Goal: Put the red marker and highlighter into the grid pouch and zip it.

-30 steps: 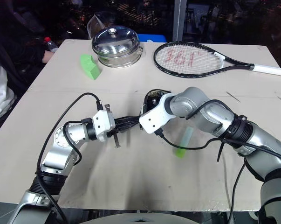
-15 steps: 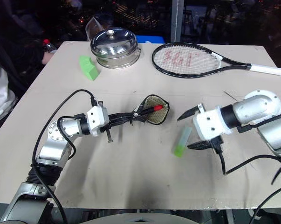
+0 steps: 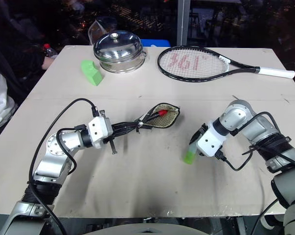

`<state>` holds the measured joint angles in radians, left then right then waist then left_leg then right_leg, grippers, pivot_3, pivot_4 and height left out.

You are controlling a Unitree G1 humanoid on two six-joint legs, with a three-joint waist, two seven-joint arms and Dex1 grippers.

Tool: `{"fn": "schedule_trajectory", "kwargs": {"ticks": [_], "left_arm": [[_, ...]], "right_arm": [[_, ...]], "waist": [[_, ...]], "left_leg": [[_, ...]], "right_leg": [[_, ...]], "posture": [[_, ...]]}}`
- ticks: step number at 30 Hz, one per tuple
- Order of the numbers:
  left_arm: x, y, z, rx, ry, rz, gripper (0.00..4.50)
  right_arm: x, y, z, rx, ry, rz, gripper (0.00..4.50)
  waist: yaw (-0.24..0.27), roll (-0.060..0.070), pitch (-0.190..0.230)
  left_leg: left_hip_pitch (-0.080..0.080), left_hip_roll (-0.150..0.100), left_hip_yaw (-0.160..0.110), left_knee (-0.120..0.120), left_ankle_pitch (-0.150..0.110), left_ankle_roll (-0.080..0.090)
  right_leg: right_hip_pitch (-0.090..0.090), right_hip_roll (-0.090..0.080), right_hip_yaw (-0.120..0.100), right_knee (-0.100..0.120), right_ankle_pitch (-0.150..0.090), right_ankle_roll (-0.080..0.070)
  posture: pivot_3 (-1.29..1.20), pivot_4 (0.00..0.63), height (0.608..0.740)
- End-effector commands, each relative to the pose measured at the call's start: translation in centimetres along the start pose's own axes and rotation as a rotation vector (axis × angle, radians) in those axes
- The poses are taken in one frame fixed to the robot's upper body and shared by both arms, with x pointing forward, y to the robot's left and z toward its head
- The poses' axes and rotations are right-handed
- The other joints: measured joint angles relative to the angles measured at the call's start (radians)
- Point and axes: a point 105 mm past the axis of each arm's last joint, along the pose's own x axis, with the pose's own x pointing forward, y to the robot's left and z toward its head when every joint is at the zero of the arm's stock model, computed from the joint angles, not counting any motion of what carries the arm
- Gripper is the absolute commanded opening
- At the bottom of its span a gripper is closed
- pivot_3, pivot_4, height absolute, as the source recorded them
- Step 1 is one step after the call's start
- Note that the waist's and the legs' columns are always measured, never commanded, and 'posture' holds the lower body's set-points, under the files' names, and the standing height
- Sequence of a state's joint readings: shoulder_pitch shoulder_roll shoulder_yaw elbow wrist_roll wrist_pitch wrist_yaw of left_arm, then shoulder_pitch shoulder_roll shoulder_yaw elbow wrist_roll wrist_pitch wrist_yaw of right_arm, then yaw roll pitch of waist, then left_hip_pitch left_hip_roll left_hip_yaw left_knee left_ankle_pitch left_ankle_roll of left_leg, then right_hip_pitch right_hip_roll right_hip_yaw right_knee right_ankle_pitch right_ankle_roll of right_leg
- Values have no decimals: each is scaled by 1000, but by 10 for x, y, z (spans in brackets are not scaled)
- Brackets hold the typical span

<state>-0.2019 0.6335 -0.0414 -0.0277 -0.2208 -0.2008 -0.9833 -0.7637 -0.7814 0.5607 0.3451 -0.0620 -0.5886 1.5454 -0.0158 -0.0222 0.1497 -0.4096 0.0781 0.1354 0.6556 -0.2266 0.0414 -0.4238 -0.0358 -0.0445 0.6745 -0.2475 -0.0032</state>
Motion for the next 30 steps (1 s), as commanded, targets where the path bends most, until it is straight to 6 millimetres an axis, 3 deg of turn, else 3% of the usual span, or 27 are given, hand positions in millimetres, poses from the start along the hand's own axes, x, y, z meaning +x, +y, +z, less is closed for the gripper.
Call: {"fn": "schedule_trajectory", "kwargs": {"ticks": [1,5,11,15,18,25,30], "left_arm": [[-2,6,11,36,-19,35,0],[1,5,11,32,-28,34,0],[11,2,12,19,-58,0,0],[20,0,15,38,-79,-47,0],[27,-3,18,71,-99,-86,0],[35,-5,21,136,-124,-111,0],[42,-2,28,122,-152,-83,0]], "right_arm": [[-7,6,3,102,-33,6,713],[-16,7,16,248,-83,-102,685],[-46,-6,57,510,-158,-464,685],[-55,-23,69,602,-61,-618,684],[-60,-40,63,678,54,-697,684],[-64,-63,54,585,285,-685,684],[-51,-77,49,395,408,-583,684]], "waist": [[5,0,0],[16,0,0],[28,1,1],[25,1,0],[20,1,0],[13,1,1],[3,1,1]], "left_leg": [[0,0,0,0,0,0],[-2,0,-3,0,0,-1],[-7,-1,-2,0,1,-3],[-5,-1,-3,0,0,-1],[-5,-1,-3,0,0,-1],[-8,-2,-3,-2,0,0],[-8,-3,-2,-1,0,0]], "right_leg": [[0,0,2,1,0,0],[-1,-1,1,2,1,1],[-6,-1,1,3,1,1],[-5,-1,1,3,1,1],[-6,-1,1,3,-1,-1],[-8,-1,1,2,0,0],[-9,0,2,2,0,1]], "posture": [[0,150,740],[0,150,740],[0,150,740],[0,150,740],[0,150,740],[0,150,740],[0,150,740]]}}
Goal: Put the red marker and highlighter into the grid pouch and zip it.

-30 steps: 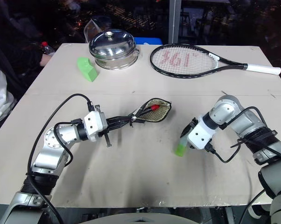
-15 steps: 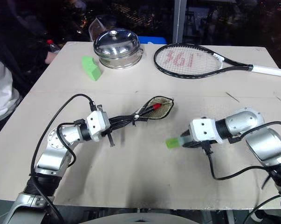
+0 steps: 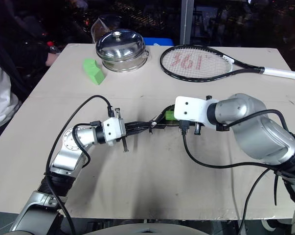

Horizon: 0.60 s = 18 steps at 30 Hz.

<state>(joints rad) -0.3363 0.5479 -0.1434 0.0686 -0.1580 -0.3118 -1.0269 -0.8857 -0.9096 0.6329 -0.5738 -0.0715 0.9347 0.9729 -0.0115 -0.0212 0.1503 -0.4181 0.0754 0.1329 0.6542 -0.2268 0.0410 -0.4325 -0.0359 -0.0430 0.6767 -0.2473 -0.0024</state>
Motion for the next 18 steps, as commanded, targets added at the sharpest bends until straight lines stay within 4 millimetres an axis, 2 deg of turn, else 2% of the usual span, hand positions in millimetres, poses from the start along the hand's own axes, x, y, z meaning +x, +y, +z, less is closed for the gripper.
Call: {"fn": "schedule_trajectory", "kwargs": {"ticks": [1,5,9,10,12,13,14,18], "left_arm": [[8,6,14,22,-62,31,0],[12,6,16,27,-67,31,0],[16,3,15,32,-63,26,0],[16,2,14,27,-60,29,0],[15,3,11,15,-47,43,0],[13,3,9,6,-40,52,0],[12,5,7,-6,-30,67,0],[9,13,1,-42,-4,131,0]], "right_arm": [[13,-4,8,-183,27,7,684],[30,-9,18,-315,16,10,684],[49,-12,33,-311,-53,31,684],[50,-14,33,-305,-62,28,1725],[46,-21,28,-286,-71,9,2517],[40,-26,26,-241,-84,-4,3114],[31,-30,22,-160,-106,3,3421],[-19,-38,3,276,-253,50,3421]], "waist": [[-4,0,0],[-8,0,0],[-8,0,0],[-7,0,0],[1,0,0],[4,0,0],[5,0,0],[10,0,0]], "left_leg": [[0,0,0,0,0,0],[1,0,1,0,0,0],[2,0,2,0,0,0],[2,0,2,0,0,-1],[1,0,2,0,2,-4],[1,0,2,0,2,-4],[0,-1,2,0,2,-4],[0,-1,2,1,2,-3]], "right_leg": [[0,0,0,0,0,0],[0,3,1,2,0,1],[0,3,0,2,0,1],[0,4,0,2,0,1],[0,4,0,2,0,1],[0,4,0,2,0,1],[0,3,0,2,0,1],[1,1,0,1,0,2]], "posture": [[0,150,740],[0,150,740],[0,150,740],[0,150,740],[0,150,740],[0,150,740],[0,150,740],[0,150,740]]}}
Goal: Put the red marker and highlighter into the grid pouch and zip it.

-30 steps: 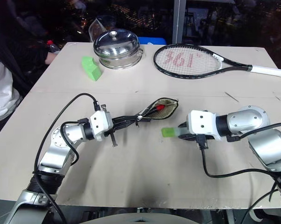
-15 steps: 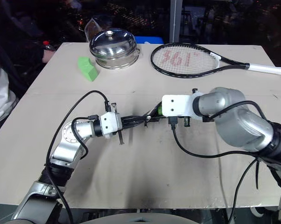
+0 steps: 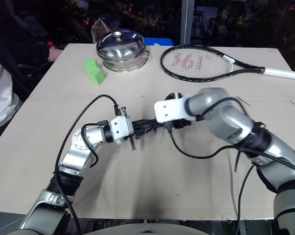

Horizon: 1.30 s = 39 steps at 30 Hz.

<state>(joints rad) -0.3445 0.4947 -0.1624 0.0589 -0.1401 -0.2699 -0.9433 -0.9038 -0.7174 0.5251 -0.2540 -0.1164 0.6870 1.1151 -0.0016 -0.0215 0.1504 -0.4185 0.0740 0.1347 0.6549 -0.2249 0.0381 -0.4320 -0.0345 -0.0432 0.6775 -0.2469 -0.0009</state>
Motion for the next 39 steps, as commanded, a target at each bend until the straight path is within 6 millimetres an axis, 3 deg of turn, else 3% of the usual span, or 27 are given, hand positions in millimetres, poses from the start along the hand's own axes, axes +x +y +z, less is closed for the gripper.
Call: {"fn": "schedule_trajectory", "kwargs": {"ticks": [1,3,5,8,11,16,22,25,31,36,39], "left_arm": [[-3,12,0,-11,14,73,0],[-1,15,1,-24,10,93,0],[2,16,2,-24,7,102,0],[4,19,4,-28,-1,110,0],[6,19,6,-22,-7,96,0],[7,17,7,-10,-4,67,0],[8,13,10,1,-2,48,0],[8,11,10,11,0,43,0],[4,9,9,15,4,48,0],[1,8,4,20,20,59,0],[-1,15,0,49,42,95,0]], "right_arm": [[-55,-6,3,313,-170,-9,3421],[-74,11,5,495,-260,72,3421],[-78,24,7,633,-314,101,3421],[-66,41,11,756,-337,104,3421],[-40,53,12,873,-347,66,3421],[-3,47,30,1033,-443,5,3421],[10,27,53,1131,-565,-27,3421],[13,22,58,1157,-581,-34,2700],[13,22,53,1179,-569,-57,43],[2,16,36,1203,-541,-165,43],[-24,5,-15,1265,-415,-395,43]], "waist": [[-1,0,0],[0,0,0],[-4,0,0],[-15,0,0],[-15,0,0],[-14,0,0],[-12,0,0],[-13,0,0],[-15,0,0],[-16,0,0],[-11,0,0]], "left_leg": [[0,0,0,0,-2,3],[1,0,-2,0,-2,4],[1,1,-5,0,-2,4],[2,2,-6,-1,-2,3],[3,2,-7,-1,-2,3],[1,0,-6,-1,-2,3],[1,0,-6,-1,-2,3],[1,0,-6,-1,-2,3],[1,0,-6,-1,-2,3],[1,0,-6,-1,-2,3],[1,0,-6,-1,-2,3]], "right_leg": [[0,0,0,0,0,0],[1,-1,0,0,0,0],[2,-3,-1,0,0,-1],[2,-2,0,1,0,-1],[3,0,0,2,0,-1],[1,1,0,1,0,0],[2,2,0,1,0,0],[2,2,0,1,0,0],[2,2,0,1,0,0],[2,2,0,1,0,0],[2,2,0,0,0,0]], "posture": [[0,150,740],[0,150,740],[0,150,740],[0,150,740],[0,150,740],[0,150,740],[0,150,740],[0,150,740],[0,150,740],[0,150,740],[0,150,740]]}}
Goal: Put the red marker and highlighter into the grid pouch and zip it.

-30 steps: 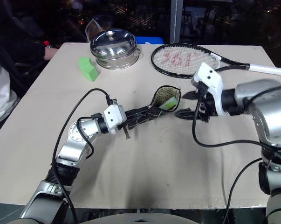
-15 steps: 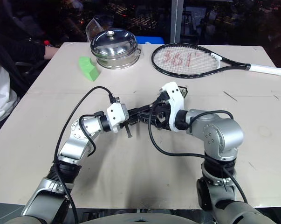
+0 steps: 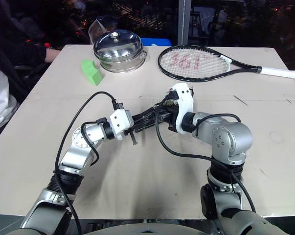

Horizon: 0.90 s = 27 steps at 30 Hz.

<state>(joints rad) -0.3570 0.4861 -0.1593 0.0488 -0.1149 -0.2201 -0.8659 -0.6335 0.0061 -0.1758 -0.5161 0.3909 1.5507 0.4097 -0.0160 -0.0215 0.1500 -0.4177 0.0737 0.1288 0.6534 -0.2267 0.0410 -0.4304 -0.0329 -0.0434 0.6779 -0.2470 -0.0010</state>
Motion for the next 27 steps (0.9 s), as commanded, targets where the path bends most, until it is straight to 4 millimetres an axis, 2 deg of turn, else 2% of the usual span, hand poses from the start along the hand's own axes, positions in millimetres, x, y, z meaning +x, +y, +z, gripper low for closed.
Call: {"fn": "schedule_trajectory", "kwargs": {"ticks": [1,4,6,10,12,15,17,20,22,23,24,25,26,27], "left_arm": [[-3,7,1,69,12,29,0],[-2,9,0,79,13,34,0],[-1,10,-1,93,13,30,0],[6,11,-3,130,7,17,0],[8,13,-5,153,13,17,0],[8,14,-9,181,34,-3,0],[1,9,-13,150,38,-74,0],[-14,11,-16,23,34,-101,905],[-30,11,-19,-80,51,-98,1607],[-39,11,-18,-131,48,-91,2146],[-49,11,-17,-208,52,-73,2404],[-61,10,-15,-286,56,-52,2872],[-74,7,-11,-363,58,-39,3103],[-87,-1,-7,-425,72,-48,3615]], "right_arm": [[-48,-53,22,-21,-106,-303,43],[-74,-80,23,-29,-94,-449,43],[-85,-90,22,-34,-83,-502,43],[-80,-79,6,-87,-2,-437,43],[-81,-81,4,-117,5,-457,43],[-83,-77,7,-173,-33,-425,43],[-84,-66,7,-237,-88,-331,43],[-93,-56,-15,-451,-5,-262,855],[-103,-47,-23,-488,-28,-195,1557],[-109,-45,-27,-515,-33,-180,2108],[-117,-44,-30,-541,-35,-176,2395],[-126,-42,-34,-549,-43,-158,2876],[-136,-39,-36,-552,-52,-145,3105],[-147,-38,-38,-568,-60,-147,3698]], "waist": [[5,0,0],[3,0,0],[-1,0,0],[-7,0,0],[-8,0,0],[-7,0,0],[-6,0,0],[2,-1,0],[-1,-1,1],[-1,-1,1],[-3,-1,1],[-6,-1,1],[-8,-2,2],[-9,-3,2]], "left_leg": [[0,0,0,0,0,0],[-1,-1,1,0,0,0],[0,-1,1,0,0,0],[1,0,0,-2,0,0],[1,1,0,-2,0,0],[1,1,0,-2,0,0],[1,0,1,-2,0,0],[-1,-1,0,-2,0,1],[-1,-1,0,-3,-1,1],[-1,-1,0,-3,-1,1],[-1,0,0,-3,-1,1],[0,0,0,-3,-1,1],[0,1,0,-3,-1,1],[-1,1,0,-3,-1,1]], "right_leg": [[0,-1,0,0,0,0],[0,-1,0,-1,0,0],[0,-1,0,-1,0,0],[0,-1,1,-1,0,0],[0,0,1,0,-1,-1],[0,0,1,0,-1,0],[0,0,1,-1,-2,3],[0,-1,0,-3,-3,5],[0,-1,0,-4,-5,7],[0,-1,1,-4,-5,7],[0,-1,1,-4,-5,7],[0,-2,1,-4,-5,7],[0,-3,2,-4,-5,8],[0,-3,1,-4,-5,8]], "posture": [[0,150,740],[0,150,740],[0,150,740],[0,150,740],[0,150,740],[0,150,740],[0,150,740],[0,150,740],[0,150,740],[0,150,740],[0,150,740],[0,150,740],[0,150,740],[0,150,740]]}}
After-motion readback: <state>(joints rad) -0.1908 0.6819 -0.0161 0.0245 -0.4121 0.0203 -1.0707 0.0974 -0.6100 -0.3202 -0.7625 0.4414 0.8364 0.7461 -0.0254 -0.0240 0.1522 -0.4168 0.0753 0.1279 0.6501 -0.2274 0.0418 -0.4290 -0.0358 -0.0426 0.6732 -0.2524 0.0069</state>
